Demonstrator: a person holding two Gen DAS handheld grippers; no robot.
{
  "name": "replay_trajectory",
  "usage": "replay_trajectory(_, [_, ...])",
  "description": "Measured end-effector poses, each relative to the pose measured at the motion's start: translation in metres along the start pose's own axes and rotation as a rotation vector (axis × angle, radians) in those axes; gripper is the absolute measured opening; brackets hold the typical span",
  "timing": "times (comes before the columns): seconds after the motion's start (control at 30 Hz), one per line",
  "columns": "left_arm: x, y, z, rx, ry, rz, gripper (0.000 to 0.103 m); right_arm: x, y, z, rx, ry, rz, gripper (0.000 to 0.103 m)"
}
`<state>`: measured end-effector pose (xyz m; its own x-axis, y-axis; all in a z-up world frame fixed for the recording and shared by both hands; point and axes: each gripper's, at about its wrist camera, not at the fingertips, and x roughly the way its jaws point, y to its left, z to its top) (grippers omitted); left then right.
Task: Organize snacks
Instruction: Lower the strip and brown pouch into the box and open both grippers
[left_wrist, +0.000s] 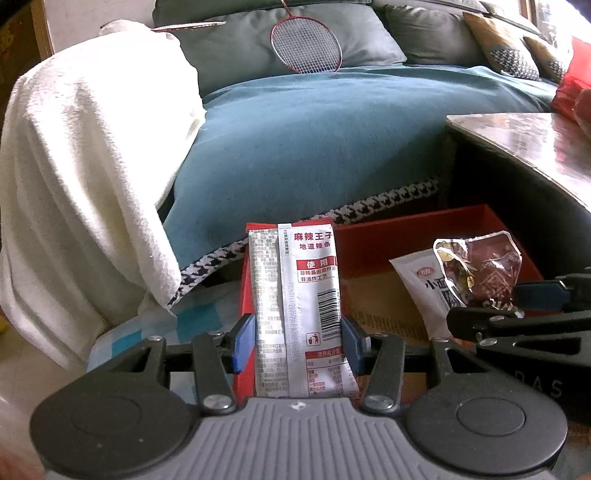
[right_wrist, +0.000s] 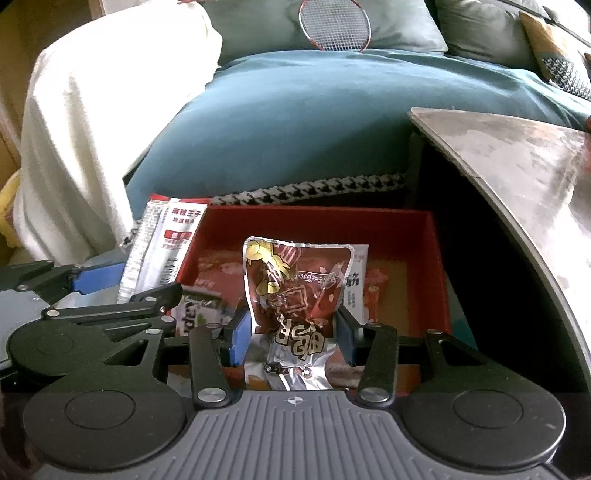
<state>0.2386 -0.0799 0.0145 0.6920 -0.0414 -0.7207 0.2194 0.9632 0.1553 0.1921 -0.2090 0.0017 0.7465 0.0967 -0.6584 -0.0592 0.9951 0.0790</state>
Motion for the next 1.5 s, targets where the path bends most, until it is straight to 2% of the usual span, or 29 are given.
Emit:
replay_trajectory(0.63, [0.049, -0.008, 0.007, -0.009, 0.051, -0.008, 0.043, 0.041, -0.012, 0.012, -0.025, 0.035, -0.049, 0.055])
replay_trajectory(0.8, [0.067, -0.009, 0.004, -0.013, 0.092, -0.022, 0.043, 0.056, -0.015, 0.011, -0.031, 0.070, -0.061, 0.055])
replay_trajectory(0.83, [0.070, -0.009, 0.003, -0.012, 0.099, -0.024, 0.044, 0.059, -0.015, 0.010, -0.032, 0.111, -0.038, 0.055])
replay_trajectory(0.93, [0.073, -0.011, 0.001, -0.004, 0.098, -0.021, 0.045, 0.065, -0.016, 0.008, -0.048, 0.127, -0.049, 0.056])
replay_trajectory(1.27, [0.077, -0.011, 0.000, -0.001, 0.127, -0.018, 0.053, 0.066, -0.016, 0.007, -0.058, 0.135, -0.077, 0.062])
replay_trajectory(1.5, [0.070, -0.008, 0.000, -0.023, 0.119, -0.023, 0.059, 0.060, -0.020, 0.009, -0.061, 0.116, -0.103, 0.070])
